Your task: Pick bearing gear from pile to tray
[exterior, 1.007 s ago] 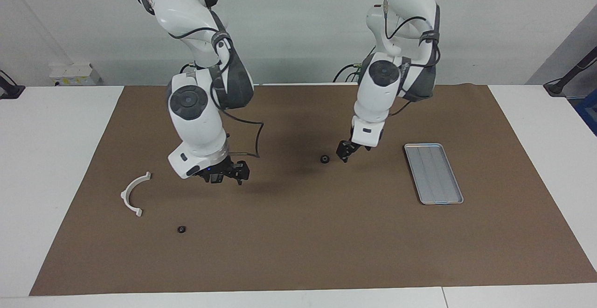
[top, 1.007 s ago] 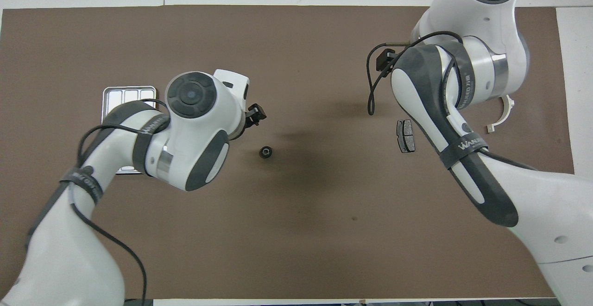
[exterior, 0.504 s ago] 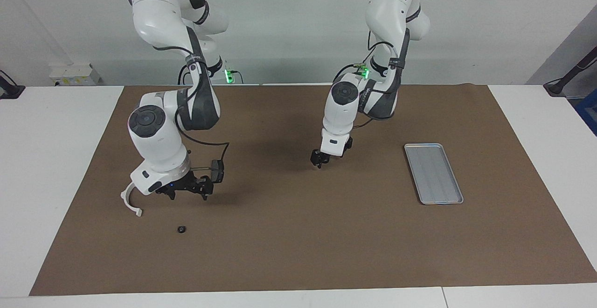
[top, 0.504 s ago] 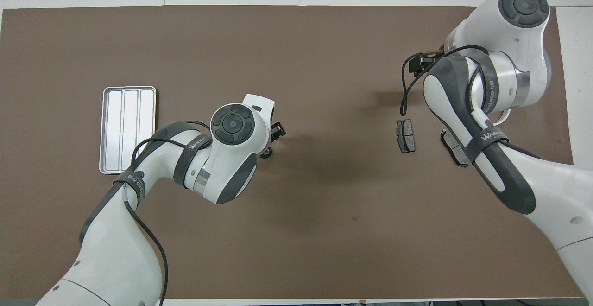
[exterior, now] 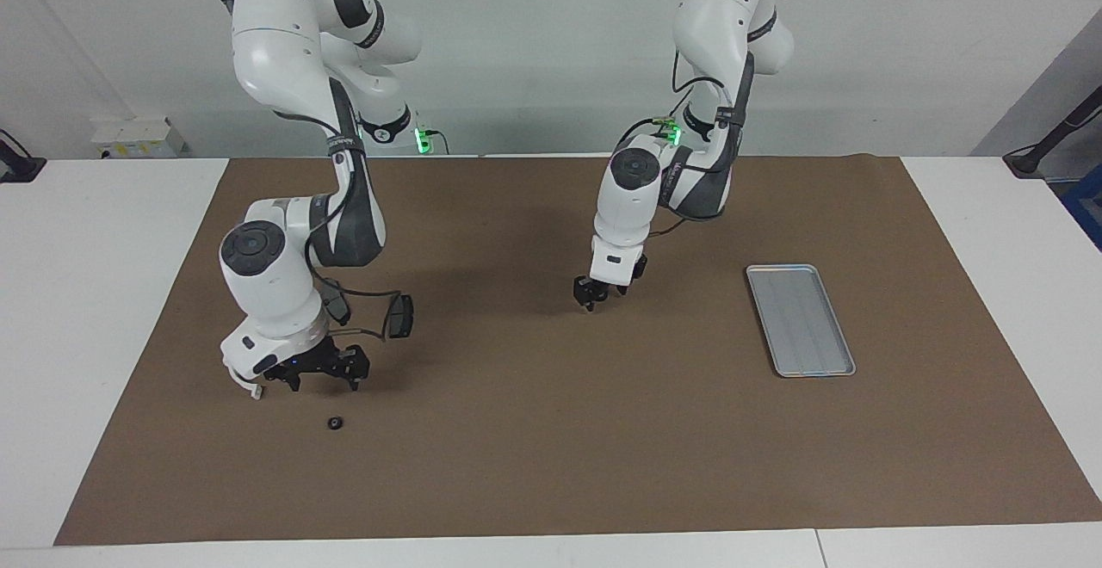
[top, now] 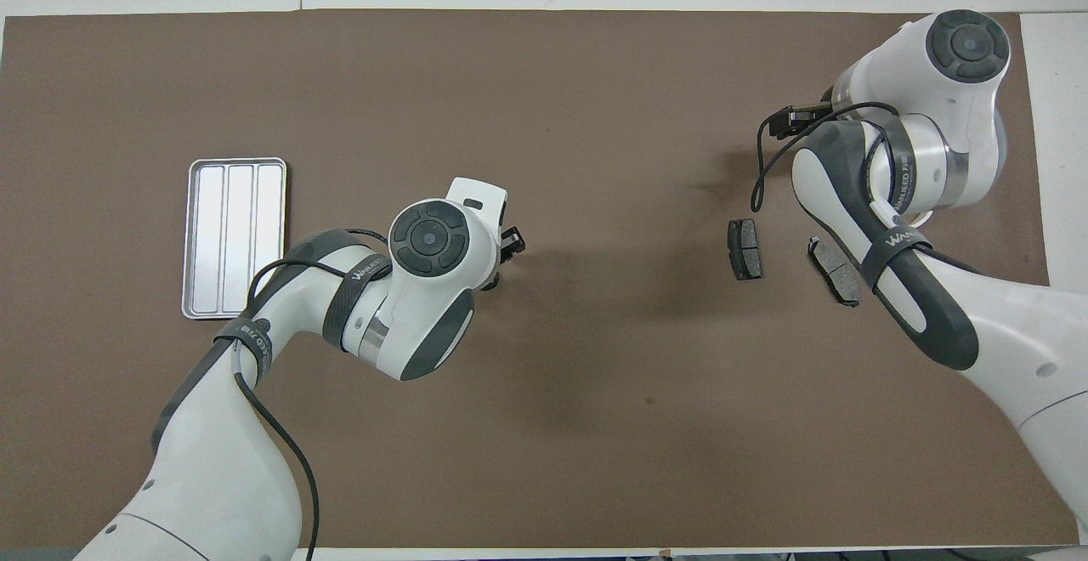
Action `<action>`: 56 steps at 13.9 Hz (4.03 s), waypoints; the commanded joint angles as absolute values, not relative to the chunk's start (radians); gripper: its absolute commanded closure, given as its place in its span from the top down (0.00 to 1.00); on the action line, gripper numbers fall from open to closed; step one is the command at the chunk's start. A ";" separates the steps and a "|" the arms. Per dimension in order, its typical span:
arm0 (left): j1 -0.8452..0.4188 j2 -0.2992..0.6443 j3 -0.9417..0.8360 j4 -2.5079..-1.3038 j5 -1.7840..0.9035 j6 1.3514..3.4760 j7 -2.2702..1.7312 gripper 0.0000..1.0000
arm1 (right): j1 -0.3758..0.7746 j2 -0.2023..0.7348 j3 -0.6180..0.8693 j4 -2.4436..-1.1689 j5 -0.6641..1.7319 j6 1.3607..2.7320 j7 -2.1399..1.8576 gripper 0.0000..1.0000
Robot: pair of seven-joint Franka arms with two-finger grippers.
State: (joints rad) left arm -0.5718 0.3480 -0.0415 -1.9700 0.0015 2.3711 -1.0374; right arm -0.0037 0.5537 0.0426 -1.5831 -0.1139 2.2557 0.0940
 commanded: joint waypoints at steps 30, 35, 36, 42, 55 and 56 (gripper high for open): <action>0.021 0.100 -0.017 -2.169 -0.009 2.255 -0.046 0.00 | -0.017 0.765 0.058 -1.333 -0.089 2.197 0.204 0.67; 0.025 0.133 -0.017 -2.197 -0.009 2.295 -0.020 0.00 | -0.017 0.779 0.058 -1.318 -0.090 2.197 0.204 0.58; 0.037 0.136 -0.017 -2.197 -0.009 2.299 -0.020 0.00 | -0.018 0.782 0.058 -1.316 -0.089 2.197 0.204 0.57; 0.040 0.158 -0.017 -2.204 -0.009 2.307 -0.020 0.00 | -0.023 0.781 0.058 -1.318 -0.086 2.197 0.204 0.34; 0.038 0.150 -0.017 -2.247 -0.009 2.350 -0.063 0.06 | -0.008 0.743 0.064 -1.290 -0.087 2.048 0.227 0.00; 0.038 0.150 -0.017 -2.249 -0.009 2.350 -0.064 0.13 | 0.001 0.736 0.064 -1.267 -0.087 1.996 0.251 0.00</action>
State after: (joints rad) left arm 0.0240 0.1650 -0.0101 -2.2081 0.0007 2.3153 -0.0564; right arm -0.0046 0.7541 0.0550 -1.3075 -0.0966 2.0827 0.2109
